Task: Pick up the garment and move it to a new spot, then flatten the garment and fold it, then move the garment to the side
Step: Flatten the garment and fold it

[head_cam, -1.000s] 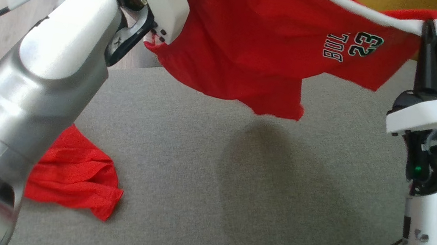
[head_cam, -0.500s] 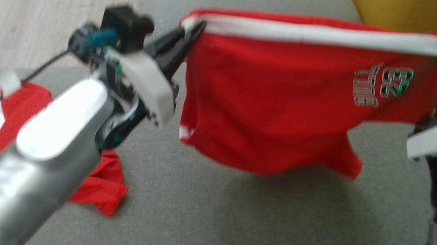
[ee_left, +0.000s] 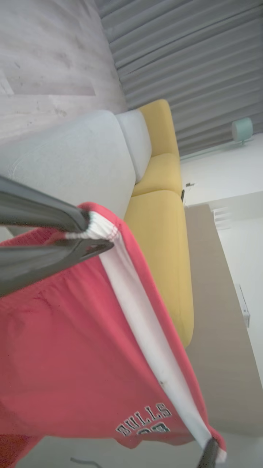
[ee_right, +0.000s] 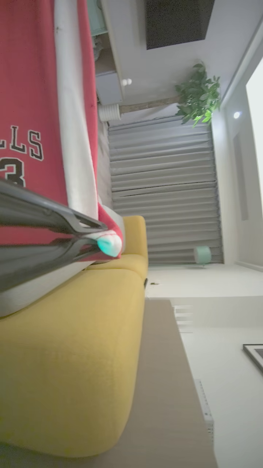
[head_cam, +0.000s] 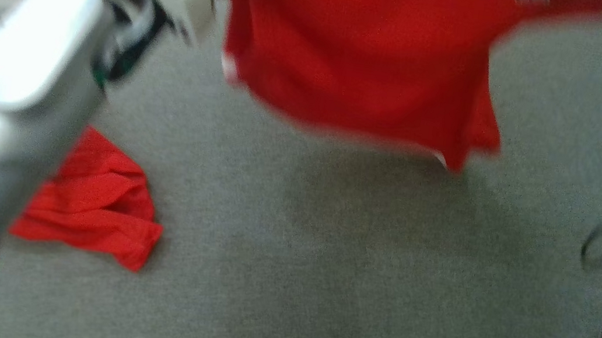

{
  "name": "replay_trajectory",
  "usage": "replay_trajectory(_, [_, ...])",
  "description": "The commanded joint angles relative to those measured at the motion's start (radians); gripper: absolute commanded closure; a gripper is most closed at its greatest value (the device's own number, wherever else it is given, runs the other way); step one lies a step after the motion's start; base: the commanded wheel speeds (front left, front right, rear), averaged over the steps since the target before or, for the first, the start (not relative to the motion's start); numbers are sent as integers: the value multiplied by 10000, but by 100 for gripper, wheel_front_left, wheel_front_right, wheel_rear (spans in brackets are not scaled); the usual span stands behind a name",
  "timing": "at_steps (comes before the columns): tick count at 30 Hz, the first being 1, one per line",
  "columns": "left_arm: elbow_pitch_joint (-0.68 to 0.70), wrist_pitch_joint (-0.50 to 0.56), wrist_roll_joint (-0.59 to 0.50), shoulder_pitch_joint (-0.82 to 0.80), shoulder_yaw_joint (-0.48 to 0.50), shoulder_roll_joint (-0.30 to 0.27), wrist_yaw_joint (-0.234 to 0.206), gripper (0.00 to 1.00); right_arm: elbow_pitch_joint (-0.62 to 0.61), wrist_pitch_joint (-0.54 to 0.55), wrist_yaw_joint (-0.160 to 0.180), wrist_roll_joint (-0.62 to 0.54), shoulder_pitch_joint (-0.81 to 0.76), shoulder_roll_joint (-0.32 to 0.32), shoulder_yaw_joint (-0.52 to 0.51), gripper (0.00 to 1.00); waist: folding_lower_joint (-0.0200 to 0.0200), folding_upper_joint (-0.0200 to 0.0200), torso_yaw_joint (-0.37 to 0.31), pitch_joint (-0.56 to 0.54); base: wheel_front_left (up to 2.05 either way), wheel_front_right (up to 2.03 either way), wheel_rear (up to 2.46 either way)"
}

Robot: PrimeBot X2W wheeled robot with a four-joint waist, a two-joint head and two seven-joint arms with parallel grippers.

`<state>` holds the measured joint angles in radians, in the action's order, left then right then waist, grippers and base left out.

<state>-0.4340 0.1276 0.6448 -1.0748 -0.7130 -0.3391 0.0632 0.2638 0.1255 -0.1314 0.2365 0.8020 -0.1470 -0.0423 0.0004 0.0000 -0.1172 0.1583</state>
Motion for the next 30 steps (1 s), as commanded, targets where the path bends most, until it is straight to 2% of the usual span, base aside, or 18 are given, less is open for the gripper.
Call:
replay_trajectory(1, [-181, -279, -252, -909, 511, -333, 44, 100, 161, -429, 7, 6, 911, -126, 77, 100, -4, 0, -312, 764, 0, 0, 0])
replay_trajectory(5, [-1591, -1421, -588, -2425, 760, 114, 112, 100, 2191, -1926, 7, -290, 2884, -114, -25, 100, -4, 0, -318, 1226, 0, 0, 0])
replay_trajectory(8, [-2534, -1997, -727, -3057, 656, 466, 274, 100, 3513, -2832, 7, -592, 3746, -67, -5, 100, -4, 0, -346, 1392, 0, 0, 0])
replay_trajectory(12, [-3572, -2520, -835, -3264, 212, 857, 514, 100, 4997, -3321, 7, -855, 3985, -88, 464, 100, -4, 0, -358, 1626, 0, 0, 0])
replay_trajectory(16, [-4346, -3107, -780, -2749, -310, 1254, 630, 100, 6300, -3430, 7, -749, 3536, -350, 1123, 100, -4, 0, -284, 1793, 0, 0, 0])
replay_trajectory(21, [-4446, -3405, -495, -1410, -1651, 1429, 669, 100, 7477, -3079, 7, -87, 2592, -882, 2285, 100, -4, 0, -230, 1593, 0, 0, 0])
replay_trajectory(23, [-4140, -3380, -237, -773, -2417, 1261, 671, 100, 7714, -2695, 7, 365, 2150, -1113, 2825, 100, -4, 0, -204, 1350, 0, 0, 0])
replay_trajectory(25, [-3963, -3378, -85, -494, -2734, 1132, 671, 100, 7743, -2473, 7, 621, 1936, -1251, 3123, 100, -4, 0, -194, 1229, 0, 0, 0])
replay_trajectory(30, [-3051, -3357, 882, 896, -3696, 517, 673, 100, 7268, -919, 7, 2227, 698, -2033, 4687, 100, -4, 0, -259, 374, 0, 0, 0])
